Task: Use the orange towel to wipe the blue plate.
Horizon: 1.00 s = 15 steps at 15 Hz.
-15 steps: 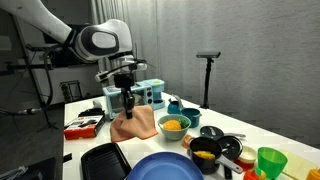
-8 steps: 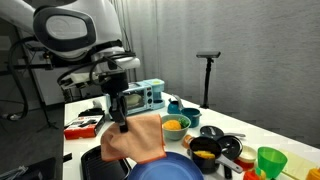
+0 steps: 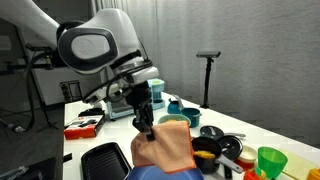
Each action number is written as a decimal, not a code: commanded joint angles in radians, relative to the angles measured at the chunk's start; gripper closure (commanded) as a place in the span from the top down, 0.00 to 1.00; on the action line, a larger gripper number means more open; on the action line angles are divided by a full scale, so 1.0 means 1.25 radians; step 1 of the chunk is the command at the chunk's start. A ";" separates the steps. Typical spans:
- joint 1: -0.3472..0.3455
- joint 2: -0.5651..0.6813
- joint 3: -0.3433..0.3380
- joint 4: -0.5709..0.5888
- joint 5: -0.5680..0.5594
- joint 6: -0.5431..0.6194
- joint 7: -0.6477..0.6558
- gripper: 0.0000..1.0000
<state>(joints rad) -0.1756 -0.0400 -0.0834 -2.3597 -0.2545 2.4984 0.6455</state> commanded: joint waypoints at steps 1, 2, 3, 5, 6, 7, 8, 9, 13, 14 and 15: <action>0.017 0.116 -0.010 0.081 -0.061 -0.005 0.094 0.01; 0.027 0.139 -0.015 0.094 -0.065 -0.010 0.105 0.01; 0.039 0.161 -0.018 0.107 -0.065 -0.013 0.109 0.01; 0.061 0.192 -0.019 0.122 -0.050 -0.017 0.098 0.01; 0.074 0.196 -0.017 0.123 -0.042 -0.017 0.086 0.01; 0.069 0.174 -0.031 0.093 -0.037 -0.001 0.077 0.04; 0.079 0.185 -0.030 0.099 -0.037 -0.001 0.077 0.04; 0.086 0.192 -0.030 0.104 -0.036 -0.002 0.077 0.04; 0.089 0.194 -0.032 0.109 -0.036 -0.002 0.077 0.04; 0.089 0.194 -0.032 0.110 -0.037 -0.002 0.077 0.04; 0.089 0.194 -0.032 0.110 -0.037 -0.002 0.077 0.01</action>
<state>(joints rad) -0.0939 0.2023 -0.0942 -2.2229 -0.3111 2.4960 0.7507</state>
